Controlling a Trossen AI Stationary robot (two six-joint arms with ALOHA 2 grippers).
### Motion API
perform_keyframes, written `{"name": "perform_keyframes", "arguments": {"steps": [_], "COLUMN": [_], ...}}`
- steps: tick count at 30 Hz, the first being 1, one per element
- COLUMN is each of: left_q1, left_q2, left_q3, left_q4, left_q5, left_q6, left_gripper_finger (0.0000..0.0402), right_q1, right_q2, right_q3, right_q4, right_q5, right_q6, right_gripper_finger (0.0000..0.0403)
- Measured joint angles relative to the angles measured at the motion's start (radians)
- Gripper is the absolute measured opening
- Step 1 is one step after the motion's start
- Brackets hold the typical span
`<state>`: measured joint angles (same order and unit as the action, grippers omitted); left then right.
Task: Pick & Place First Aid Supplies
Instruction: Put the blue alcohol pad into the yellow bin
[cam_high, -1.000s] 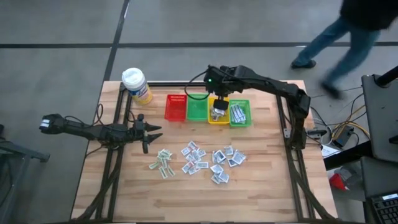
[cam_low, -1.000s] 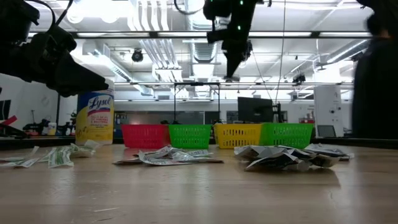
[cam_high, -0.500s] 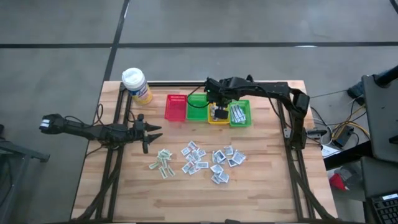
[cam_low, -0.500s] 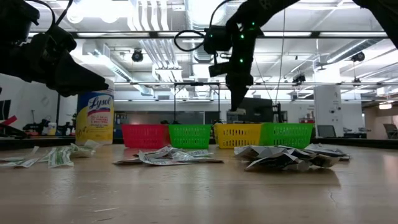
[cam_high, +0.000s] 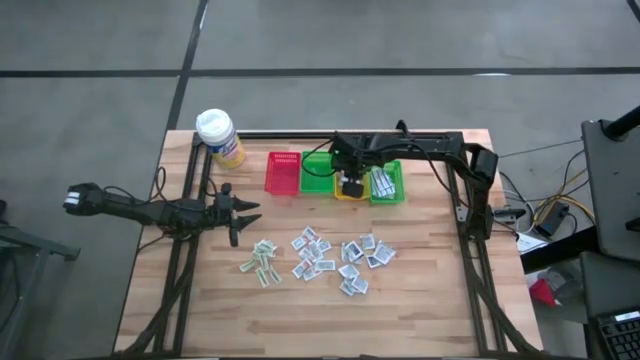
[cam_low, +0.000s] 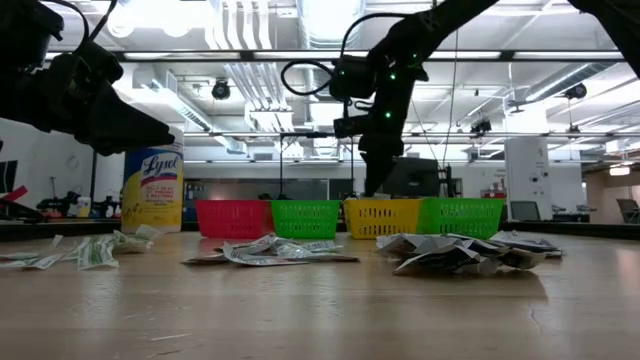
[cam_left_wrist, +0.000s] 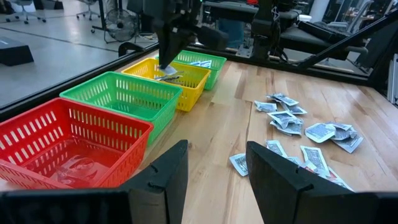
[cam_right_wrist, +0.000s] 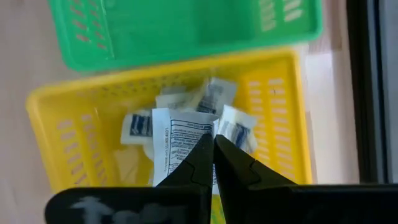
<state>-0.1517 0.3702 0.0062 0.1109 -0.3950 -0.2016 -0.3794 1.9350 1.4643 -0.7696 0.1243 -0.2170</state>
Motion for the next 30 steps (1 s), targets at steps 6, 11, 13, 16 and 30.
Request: {"name": "perform_keyframes", "arguments": {"steps": [6,11,13,16,30], "left_q1": [0.000,0.000,0.000,0.000,0.000], "left_q2": [0.000,0.000,0.000,0.000,0.000], "left_q3": [0.000,0.000,0.000,0.000,0.000], "left_q4": [0.000,0.000,0.000,0.000,0.000], "left_q5": [0.000,0.000,0.000,0.000,0.000], "left_q6": [0.000,0.000,0.000,0.000,-0.001], "left_gripper_finger": [0.0158,0.0158,0.0158,0.0158,0.0158], "right_q1": [0.000,-0.002,-0.002,-0.002,-0.052], "right_q2": [0.000,0.000,0.000,0.000,0.000], "right_q3": [-0.007,-0.008,-0.008,-0.008,-0.008], "right_q4": [0.007,0.012,0.011,0.012,0.012], "right_q5": [-0.003,0.004,0.005,0.005,0.006], "right_q6": [0.000,0.000,0.000,0.000,0.022], "right_gripper_finger": [0.0008,0.0008,0.0009,0.0009,0.0124]}}
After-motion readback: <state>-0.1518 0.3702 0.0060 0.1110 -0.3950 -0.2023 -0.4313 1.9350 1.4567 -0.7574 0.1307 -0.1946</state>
